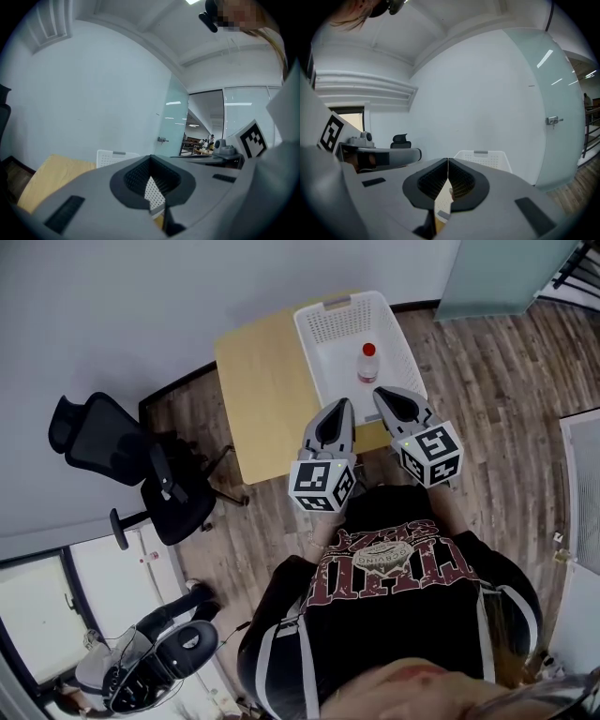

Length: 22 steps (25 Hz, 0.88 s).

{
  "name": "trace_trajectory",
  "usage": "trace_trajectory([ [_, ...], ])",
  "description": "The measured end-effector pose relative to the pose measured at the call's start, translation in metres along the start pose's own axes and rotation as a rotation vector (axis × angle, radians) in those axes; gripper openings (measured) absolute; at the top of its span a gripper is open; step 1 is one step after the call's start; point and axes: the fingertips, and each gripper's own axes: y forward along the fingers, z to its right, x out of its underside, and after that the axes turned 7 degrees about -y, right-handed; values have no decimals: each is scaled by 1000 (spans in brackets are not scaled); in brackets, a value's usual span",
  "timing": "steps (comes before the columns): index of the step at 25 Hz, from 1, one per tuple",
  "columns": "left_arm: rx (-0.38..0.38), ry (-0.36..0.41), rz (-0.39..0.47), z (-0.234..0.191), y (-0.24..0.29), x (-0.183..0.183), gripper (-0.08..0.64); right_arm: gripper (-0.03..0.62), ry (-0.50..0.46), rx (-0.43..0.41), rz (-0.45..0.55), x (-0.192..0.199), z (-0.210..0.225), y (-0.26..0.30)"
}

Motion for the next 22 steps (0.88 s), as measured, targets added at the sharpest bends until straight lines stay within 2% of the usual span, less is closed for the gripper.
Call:
trace_trajectory([
  [12, 29, 3, -43, -41, 32, -6, 48, 18, 7, 71, -38, 5, 27, 43],
  [22, 86, 1, -78, -68, 55, -7, 48, 18, 1, 156, -81, 13, 50, 73],
])
